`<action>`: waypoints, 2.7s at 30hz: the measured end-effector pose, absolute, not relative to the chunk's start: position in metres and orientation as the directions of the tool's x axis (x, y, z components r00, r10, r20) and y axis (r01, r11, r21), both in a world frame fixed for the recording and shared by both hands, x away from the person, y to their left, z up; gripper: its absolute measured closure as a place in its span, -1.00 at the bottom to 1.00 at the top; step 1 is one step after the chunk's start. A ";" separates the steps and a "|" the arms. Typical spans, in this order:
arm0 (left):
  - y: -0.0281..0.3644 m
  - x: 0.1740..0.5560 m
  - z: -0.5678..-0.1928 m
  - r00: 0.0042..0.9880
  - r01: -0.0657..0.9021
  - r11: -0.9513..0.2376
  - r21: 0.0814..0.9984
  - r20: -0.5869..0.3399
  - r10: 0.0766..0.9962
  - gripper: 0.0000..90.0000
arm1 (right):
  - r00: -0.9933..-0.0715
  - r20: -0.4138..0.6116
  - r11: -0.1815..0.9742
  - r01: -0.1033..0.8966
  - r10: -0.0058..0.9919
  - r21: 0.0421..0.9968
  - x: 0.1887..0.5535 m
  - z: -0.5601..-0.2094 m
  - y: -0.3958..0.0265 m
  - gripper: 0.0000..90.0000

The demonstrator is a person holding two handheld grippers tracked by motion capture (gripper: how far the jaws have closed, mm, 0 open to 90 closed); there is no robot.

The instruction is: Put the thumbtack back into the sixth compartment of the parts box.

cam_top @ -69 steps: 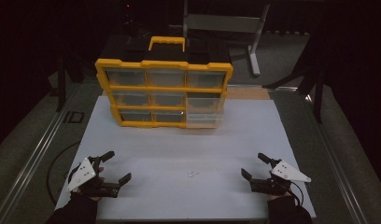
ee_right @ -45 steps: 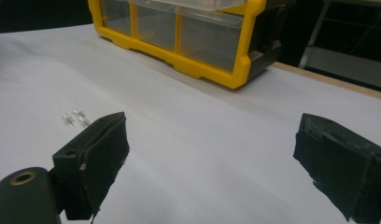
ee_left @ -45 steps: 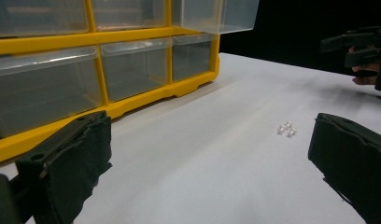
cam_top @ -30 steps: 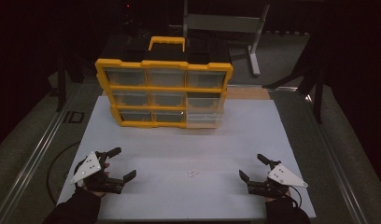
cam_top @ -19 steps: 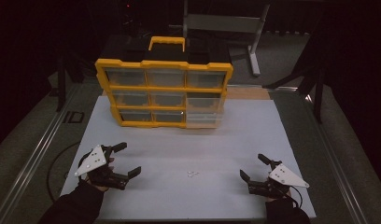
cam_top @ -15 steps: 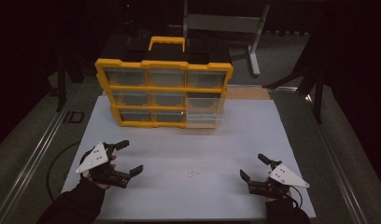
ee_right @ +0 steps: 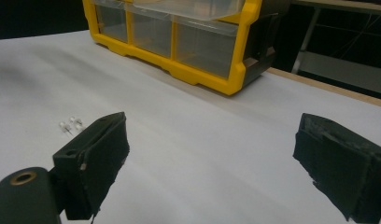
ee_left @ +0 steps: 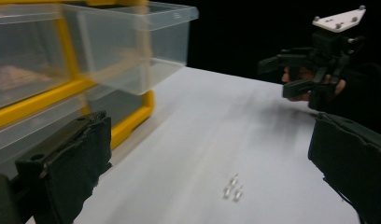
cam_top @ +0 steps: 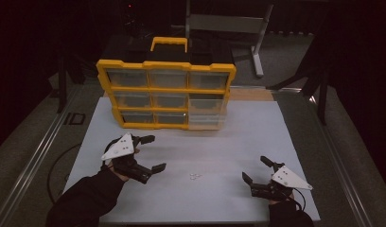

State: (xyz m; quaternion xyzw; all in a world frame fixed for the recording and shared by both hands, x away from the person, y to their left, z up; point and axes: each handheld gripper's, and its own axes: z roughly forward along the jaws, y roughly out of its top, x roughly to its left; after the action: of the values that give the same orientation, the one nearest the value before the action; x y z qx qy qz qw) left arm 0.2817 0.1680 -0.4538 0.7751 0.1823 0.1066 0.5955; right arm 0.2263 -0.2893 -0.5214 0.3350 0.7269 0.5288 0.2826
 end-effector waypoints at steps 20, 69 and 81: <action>0.089 0.306 -0.476 0.973 0.177 -0.354 0.918 -0.110 0.201 -1.00 | -0.635 -0.051 0.215 0.184 0.771 0.959 0.225 -0.521 -0.287 -0.78; 0.065 0.333 -0.544 0.955 0.296 -0.665 0.686 -0.200 0.220 0.85 | -0.649 -0.053 0.235 0.196 0.759 0.952 0.225 -0.525 -0.285 -0.78; 0.068 0.335 -0.539 0.952 0.305 -0.661 0.685 -0.220 0.211 0.91 | -0.649 -0.054 0.234 0.194 0.759 0.953 0.225 -0.524 -0.285 -0.78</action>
State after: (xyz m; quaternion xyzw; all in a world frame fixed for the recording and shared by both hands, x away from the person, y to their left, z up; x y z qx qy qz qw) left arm 0.3350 0.0681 -0.5394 0.9094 0.1418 -0.0609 0.3863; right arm 0.2247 -0.2845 -0.5243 0.3225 0.7387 0.5282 0.2673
